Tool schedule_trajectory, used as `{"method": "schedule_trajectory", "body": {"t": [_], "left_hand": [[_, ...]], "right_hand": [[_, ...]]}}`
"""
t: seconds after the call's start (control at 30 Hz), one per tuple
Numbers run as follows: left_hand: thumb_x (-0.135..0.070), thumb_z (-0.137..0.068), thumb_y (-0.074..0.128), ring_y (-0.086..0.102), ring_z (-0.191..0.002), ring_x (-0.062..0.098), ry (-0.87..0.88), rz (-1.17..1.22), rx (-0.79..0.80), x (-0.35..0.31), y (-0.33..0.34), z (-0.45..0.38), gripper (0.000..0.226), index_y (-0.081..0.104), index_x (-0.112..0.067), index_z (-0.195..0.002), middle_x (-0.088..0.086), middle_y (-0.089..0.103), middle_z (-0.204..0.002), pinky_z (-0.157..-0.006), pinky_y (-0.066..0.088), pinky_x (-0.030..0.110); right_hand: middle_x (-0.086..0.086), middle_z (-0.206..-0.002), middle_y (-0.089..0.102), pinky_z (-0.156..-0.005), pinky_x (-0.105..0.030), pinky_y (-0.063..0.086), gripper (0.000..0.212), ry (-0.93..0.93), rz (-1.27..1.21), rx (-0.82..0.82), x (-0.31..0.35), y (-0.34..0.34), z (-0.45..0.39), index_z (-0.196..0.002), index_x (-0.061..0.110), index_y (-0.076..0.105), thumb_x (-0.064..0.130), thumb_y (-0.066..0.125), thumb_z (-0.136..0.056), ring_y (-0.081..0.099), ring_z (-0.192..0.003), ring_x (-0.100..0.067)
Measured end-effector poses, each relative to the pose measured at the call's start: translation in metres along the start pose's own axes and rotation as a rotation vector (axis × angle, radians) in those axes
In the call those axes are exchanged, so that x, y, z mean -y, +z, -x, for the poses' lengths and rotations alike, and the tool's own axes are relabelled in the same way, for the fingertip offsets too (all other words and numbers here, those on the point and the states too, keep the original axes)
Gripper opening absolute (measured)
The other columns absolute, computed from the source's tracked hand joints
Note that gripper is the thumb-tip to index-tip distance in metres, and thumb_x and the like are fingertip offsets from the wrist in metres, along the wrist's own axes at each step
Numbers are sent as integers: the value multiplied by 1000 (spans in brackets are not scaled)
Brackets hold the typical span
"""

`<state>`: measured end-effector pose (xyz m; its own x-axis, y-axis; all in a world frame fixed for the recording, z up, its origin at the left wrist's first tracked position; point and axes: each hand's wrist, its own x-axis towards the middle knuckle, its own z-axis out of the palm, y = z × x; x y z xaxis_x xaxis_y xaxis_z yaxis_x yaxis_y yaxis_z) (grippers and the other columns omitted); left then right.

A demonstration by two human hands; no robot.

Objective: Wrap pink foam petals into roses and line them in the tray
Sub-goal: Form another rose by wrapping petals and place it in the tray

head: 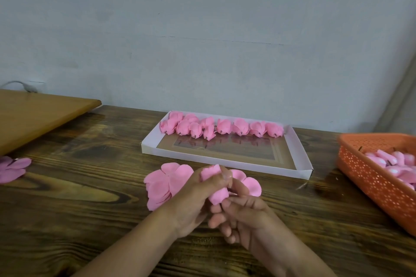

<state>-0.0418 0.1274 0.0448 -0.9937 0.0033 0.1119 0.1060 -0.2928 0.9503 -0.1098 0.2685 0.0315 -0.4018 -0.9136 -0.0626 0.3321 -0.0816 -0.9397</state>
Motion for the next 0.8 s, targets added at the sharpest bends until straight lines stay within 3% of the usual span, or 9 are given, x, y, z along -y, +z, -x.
{"method": "schedule_trajectory", "body": {"t": [0.07, 0.17, 0.3, 0.4, 0.47, 0.57, 0.67, 0.8], "left_hand": [[-62, -79, 74, 53, -52, 22, 6, -7, -4, 2, 1, -1, 42, 73, -20, -81, 24, 57, -86, -59, 59, 38], [-63, -77, 75, 47, -47, 19, 30, 38, -84, 7, 3, -4, 49, 70, -15, -74, 34, 52, -84, -52, 56, 35], [-54, -79, 71, 37, -69, 23, 54, 106, -195, 11, 7, -8, 42, 62, -19, -59, 7, 58, -65, -44, 50, 28], [-55, -77, 70, 40, -59, 20, 44, 111, -249, 12, 6, -10, 42, 58, -20, -56, 1, 57, -60, -43, 44, 23], [-56, -75, 70, 46, -54, 20, 45, 95, -284, 14, 5, -11, 42, 58, -23, -53, -2, 56, -58, -52, 42, 24], [-56, -75, 71, 49, -59, 16, 62, 87, -341, 15, 4, -12, 41, 58, -25, -52, -3, 55, -57, -66, 35, 33], [-53, -80, 74, 56, -57, 15, 81, 116, -392, 16, 4, -13, 45, 55, -21, -53, 0, 53, -57, -61, 48, 30], [-52, -74, 76, 52, -50, 14, 130, 195, -498, 15, 7, -15, 43, 54, -22, -52, -1, 45, -51, -53, 52, 25]], "right_hand": [[-12, -75, 72, -51, -20, 42, 19, -33, 46, -47, -4, 1, -1, -81, 10, 79, 24, 67, -82, 54, -56, -11], [-11, -71, 72, -49, -20, 40, 14, -93, 151, -143, -7, 4, -2, -74, 11, 79, 22, 73, -81, 51, -54, -11], [-13, -70, 73, -51, -19, 43, 20, -198, 263, -242, -10, 6, -3, -73, 8, 80, 15, 68, -88, 52, -53, -9], [-10, -58, 65, -53, -17, 43, 31, -264, 391, -299, -13, 6, -3, -68, 11, 80, 3, 62, -93, 51, -52, -9], [-3, -54, 66, -54, -16, 47, 35, -311, 438, -321, -14, 8, -3, -65, 13, 79, 1, 62, -93, 56, -51, -7], [0, -57, 67, -56, -31, 55, 29, -421, 616, -374, -18, 10, -3, -65, 11, 75, 11, 62, -91, 62, -55, -10], [6, -48, 48, -48, -25, 40, 26, -529, 905, -485, -25, 7, -3, -64, 12, 69, 23, 60, -85, 40, -48, 0], [1, -52, 58, -51, -35, 45, 31, -529, 1015, -534, -28, 10, -1, -64, 11, 71, 30, 58, -84, 51, -50, -19]]}}
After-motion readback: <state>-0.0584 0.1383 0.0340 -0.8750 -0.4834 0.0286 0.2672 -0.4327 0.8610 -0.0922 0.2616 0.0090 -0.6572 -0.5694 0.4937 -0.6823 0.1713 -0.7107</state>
